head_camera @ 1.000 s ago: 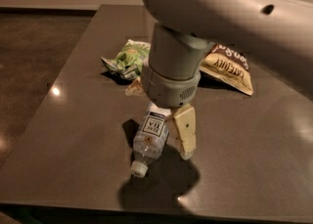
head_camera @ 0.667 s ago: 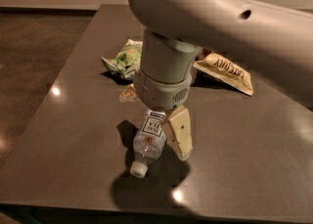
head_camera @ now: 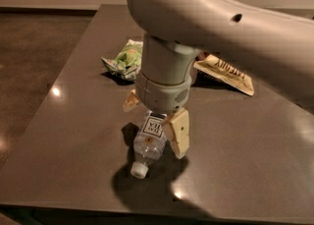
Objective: Pick blue plastic bottle
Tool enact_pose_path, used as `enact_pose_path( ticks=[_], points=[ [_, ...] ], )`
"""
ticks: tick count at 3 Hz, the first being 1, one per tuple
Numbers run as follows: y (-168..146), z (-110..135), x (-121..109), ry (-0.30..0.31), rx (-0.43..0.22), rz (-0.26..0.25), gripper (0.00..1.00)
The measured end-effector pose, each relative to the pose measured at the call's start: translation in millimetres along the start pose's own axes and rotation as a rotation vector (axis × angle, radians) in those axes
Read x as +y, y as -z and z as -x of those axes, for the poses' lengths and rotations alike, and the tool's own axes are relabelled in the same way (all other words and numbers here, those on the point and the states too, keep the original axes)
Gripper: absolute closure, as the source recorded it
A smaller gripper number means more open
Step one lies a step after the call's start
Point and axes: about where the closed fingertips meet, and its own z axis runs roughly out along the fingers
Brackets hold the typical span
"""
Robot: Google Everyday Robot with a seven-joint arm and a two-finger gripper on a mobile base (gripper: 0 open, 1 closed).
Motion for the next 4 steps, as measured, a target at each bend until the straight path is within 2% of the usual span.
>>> enact_pose_path(
  ticks=[2,3,4],
  points=[
    [-2,-7,4,-0.002,-0.011,0.007,0.62],
    [9,-11,5,-0.019,-0.026,-0.012,0.85],
    [37,-14,6,-0.036,-0.07,-0.053,1.0]
  ],
)
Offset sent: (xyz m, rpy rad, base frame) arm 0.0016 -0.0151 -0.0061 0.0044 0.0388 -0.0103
